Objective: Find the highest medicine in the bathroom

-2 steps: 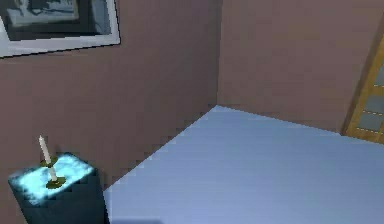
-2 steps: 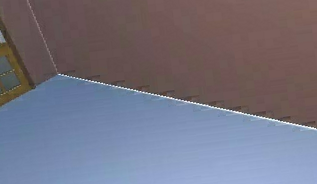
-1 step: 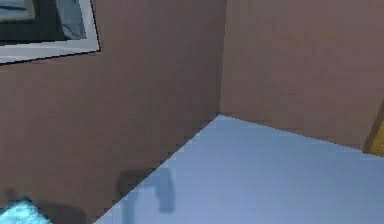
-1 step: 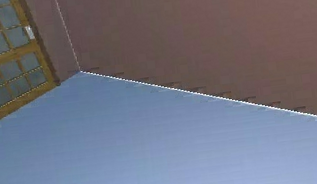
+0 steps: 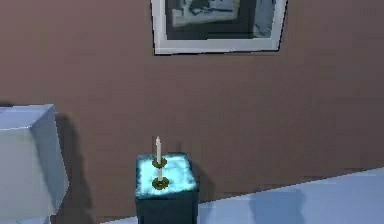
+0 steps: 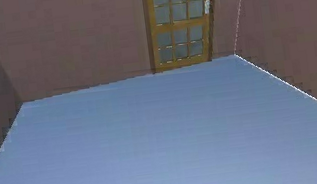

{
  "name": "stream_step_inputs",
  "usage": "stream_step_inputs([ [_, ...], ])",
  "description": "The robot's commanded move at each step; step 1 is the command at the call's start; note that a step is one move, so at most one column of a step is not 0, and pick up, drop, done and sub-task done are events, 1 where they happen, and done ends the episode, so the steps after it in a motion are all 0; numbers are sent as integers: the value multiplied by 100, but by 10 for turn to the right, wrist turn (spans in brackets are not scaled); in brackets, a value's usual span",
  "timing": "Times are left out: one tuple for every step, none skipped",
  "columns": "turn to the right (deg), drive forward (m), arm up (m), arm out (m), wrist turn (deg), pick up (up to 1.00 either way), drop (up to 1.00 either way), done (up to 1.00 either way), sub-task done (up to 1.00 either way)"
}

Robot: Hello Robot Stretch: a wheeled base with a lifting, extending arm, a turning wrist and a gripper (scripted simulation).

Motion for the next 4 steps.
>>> stream_step_inputs([
  [-450,0,0,0,0,0,0,0,0],
  [-450,0,0,0,0,0,0,0,0],
  [-450,0,0,0,0,0,0,0,0],
  [-60,0,0,0,0,0,0,0,0],
])
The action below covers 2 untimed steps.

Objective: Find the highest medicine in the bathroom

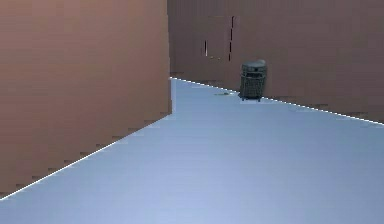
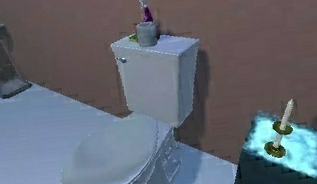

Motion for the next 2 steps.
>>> stream_step_inputs([
  [0,40,0,0,0,0,0,0,0],
  [300,0,0,0,0,0,0,0,0],
])
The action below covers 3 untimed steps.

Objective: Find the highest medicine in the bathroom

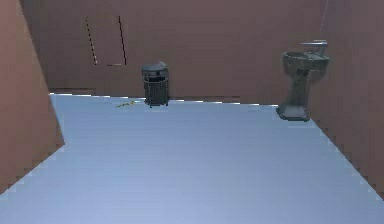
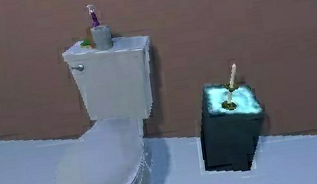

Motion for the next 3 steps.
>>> stream_step_inputs([
  [0,100,0,0,0,0,0,0,0],
  [0,100,0,0,0,0,0,0,0],
  [30,0,0,0,0,0,0,0,0],
])
